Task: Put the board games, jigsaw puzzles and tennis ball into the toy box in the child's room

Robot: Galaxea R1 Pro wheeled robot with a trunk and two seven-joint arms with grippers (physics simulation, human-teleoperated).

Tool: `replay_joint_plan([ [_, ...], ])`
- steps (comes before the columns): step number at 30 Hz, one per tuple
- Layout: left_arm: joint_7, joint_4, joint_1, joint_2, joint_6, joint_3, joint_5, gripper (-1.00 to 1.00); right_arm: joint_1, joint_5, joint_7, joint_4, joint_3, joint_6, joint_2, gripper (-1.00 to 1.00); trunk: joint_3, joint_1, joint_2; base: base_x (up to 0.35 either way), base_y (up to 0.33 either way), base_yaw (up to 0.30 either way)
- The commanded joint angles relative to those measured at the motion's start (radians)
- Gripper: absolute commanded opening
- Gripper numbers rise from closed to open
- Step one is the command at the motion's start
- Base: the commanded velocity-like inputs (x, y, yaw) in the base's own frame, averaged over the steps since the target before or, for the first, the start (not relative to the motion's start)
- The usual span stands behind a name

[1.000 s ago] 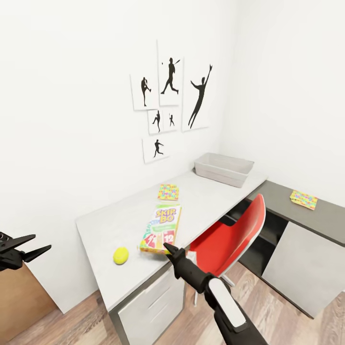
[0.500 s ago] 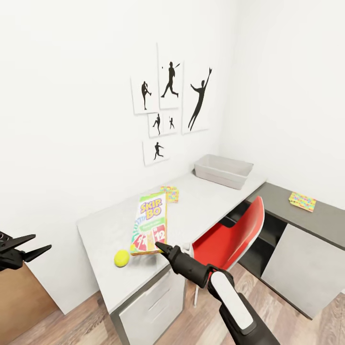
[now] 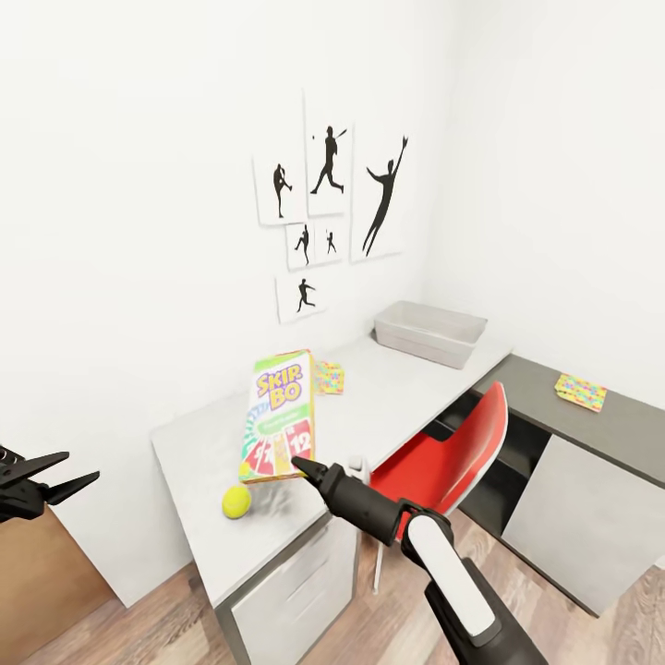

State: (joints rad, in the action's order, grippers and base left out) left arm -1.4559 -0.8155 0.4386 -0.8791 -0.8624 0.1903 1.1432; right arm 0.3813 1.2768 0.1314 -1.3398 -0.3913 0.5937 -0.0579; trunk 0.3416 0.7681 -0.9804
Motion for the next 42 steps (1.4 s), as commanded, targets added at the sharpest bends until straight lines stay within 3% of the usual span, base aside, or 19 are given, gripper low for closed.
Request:
replay_joint_plan([
  [1, -0.004, 0.001, 0.002, -0.001, -0.01, 0.006, 0.005, 1.0, 0.001, -0.005, 0.0, -0.012, -0.005, 0.002, -0.001, -1.0, -0.002, -0.004, 0.006, 0.0, 0.0, 0.0],
  [8, -0.004, -0.003, 0.002, -0.001, -0.014, 0.007, 0.004, 1.0, 0.001, -0.008, -0.005, -0.012, -0.026, -0.006, 0.0, -1.0, -0.024, -0.031, 0.055, 0.0, 0.0, 0.0],
  [15, -0.002, -0.006, 0.002, -0.001, -0.013, 0.008, 0.0, 1.0, 0.001, -0.069, -0.002, -0.017, -0.016, -0.017, -0.001, -1.0, -0.046, -0.057, 0.104, 0.0, 0.0, 0.0],
  [31, 0.001, -0.01, 0.002, -0.001, -0.013, 0.009, -0.001, 1.0, 0.002, -0.077, 0.003, -0.019, 0.0, -0.04, 0.002, -1.0, -0.096, -0.119, 0.216, 0.0, 0.0, 0.0],
  [35, 0.002, -0.049, 0.002, -0.001, -0.012, 0.01, -0.003, 1.0, 0.003, -0.077, -0.008, -0.019, 0.001, -0.032, 0.003, -1.0, -0.108, -0.134, 0.244, 0.0, 0.0, 0.0],
  [37, 0.003, -0.063, 0.002, -0.001, -0.012, 0.012, -0.003, 1.0, 0.012, -0.077, -0.037, -0.02, 0.001, -0.016, 0.009, -1.0, -0.115, -0.142, 0.258, 0.0, 0.0, 0.0],
  [40, 0.004, -0.074, 0.002, -0.001, -0.012, 0.014, -0.003, 1.0, 0.018, -0.076, -0.149, -0.054, 0.01, 0.063, 0.039, -1.0, -0.124, -0.153, 0.279, 0.0, 0.0, 0.0],
  [42, 0.005, -0.077, 0.002, -0.001, -0.011, 0.015, -0.003, 1.0, 0.019, -0.068, -0.232, -0.113, 0.05, 0.151, 0.053, -1.0, -0.13, -0.161, 0.293, 0.0, 0.0, 0.0],
])
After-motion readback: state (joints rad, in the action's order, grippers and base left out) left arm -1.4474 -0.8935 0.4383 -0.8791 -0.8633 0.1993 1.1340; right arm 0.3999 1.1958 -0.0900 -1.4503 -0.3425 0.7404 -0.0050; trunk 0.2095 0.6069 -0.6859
